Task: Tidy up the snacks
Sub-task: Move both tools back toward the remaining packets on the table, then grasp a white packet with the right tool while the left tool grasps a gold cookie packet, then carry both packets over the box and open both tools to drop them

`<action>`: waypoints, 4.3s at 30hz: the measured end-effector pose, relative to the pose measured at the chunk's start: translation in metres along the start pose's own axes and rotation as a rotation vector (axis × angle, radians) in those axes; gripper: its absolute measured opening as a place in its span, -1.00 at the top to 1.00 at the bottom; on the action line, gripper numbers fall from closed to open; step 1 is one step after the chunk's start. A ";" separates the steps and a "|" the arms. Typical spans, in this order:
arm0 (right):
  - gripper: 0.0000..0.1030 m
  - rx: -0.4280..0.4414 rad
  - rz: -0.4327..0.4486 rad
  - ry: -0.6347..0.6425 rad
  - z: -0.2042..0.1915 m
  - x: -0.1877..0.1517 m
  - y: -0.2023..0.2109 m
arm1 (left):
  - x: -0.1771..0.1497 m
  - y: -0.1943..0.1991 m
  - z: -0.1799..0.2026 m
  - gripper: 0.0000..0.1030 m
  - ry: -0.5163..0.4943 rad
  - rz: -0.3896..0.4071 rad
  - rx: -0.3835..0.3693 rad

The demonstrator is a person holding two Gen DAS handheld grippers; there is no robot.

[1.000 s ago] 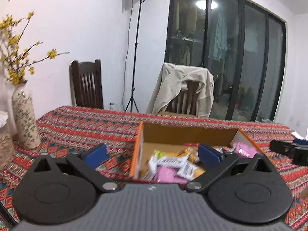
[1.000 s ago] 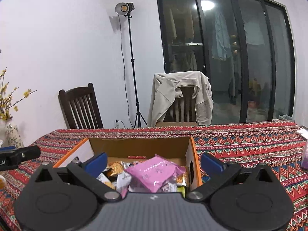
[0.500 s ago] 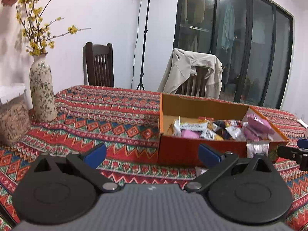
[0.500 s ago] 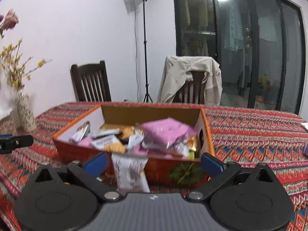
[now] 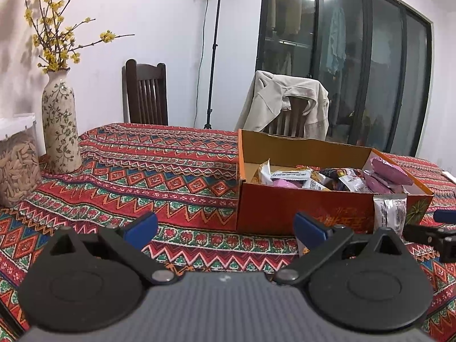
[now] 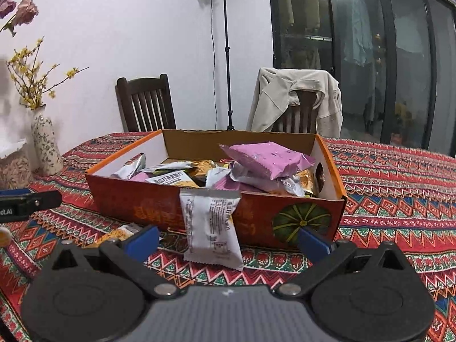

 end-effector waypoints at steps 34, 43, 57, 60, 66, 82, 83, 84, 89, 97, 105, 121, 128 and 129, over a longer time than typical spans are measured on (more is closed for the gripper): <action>0.26 -0.084 -0.118 -0.003 -0.012 0.007 -0.043 | -0.004 -0.009 -0.011 -1.00 0.058 -0.050 -0.006; 0.26 -0.052 -0.033 -0.067 0.009 0.003 -0.017 | -0.003 -0.025 0.001 -1.00 0.042 -0.164 -0.011; 0.26 -0.026 -0.019 -0.124 0.023 0.002 -0.008 | -0.006 -0.058 0.091 -1.00 -0.175 -0.280 -0.022; 0.26 -0.024 -0.030 -0.121 0.021 0.000 -0.011 | -0.014 -0.069 0.099 -1.00 -0.177 -0.313 -0.016; 0.26 -0.013 -0.034 -0.108 0.017 -0.001 -0.011 | -0.025 -0.077 0.103 -0.96 -0.203 -0.340 -0.024; 0.26 0.003 -0.011 -0.088 0.011 -0.002 -0.006 | -0.020 -0.049 0.110 0.19 -0.204 -0.253 -0.138; 0.26 0.007 -0.003 -0.084 0.010 -0.002 -0.005 | -0.018 -0.045 0.110 0.19 -0.203 -0.241 -0.141; 0.26 0.009 0.003 -0.082 0.009 -0.001 -0.003 | -0.015 -0.039 0.110 0.19 -0.200 -0.226 -0.146; 0.26 0.023 0.037 -0.066 0.005 0.007 0.007 | 0.003 -0.019 0.109 0.19 -0.203 -0.152 -0.152; 0.26 0.015 0.073 -0.039 0.002 0.027 0.020 | 0.039 -0.003 0.108 0.19 -0.190 -0.066 -0.143; 0.26 0.007 0.103 -0.024 -0.002 0.057 0.024 | 0.071 0.000 0.107 0.19 -0.160 -0.005 -0.137; 0.26 -0.013 0.155 -0.063 -0.005 0.114 -0.008 | 0.128 -0.031 0.094 0.19 -0.023 0.068 -0.110; 0.26 -0.021 0.169 -0.083 -0.003 0.128 -0.031 | 0.132 -0.061 0.087 0.18 0.020 0.051 -0.095; 0.26 -0.026 0.173 -0.083 -0.003 0.129 -0.033 | 0.131 -0.065 0.086 0.18 0.026 0.045 -0.094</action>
Point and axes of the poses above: each gripper's, at about its wrist camera, not at the fingertips, and y roughly against the way its jaws point, z to its right, x to its top, the point moved 6 cm from there along -y, roughly the way its jaws point, and after that the axes turned 10 degrees about -z, right-handed, at the moved point
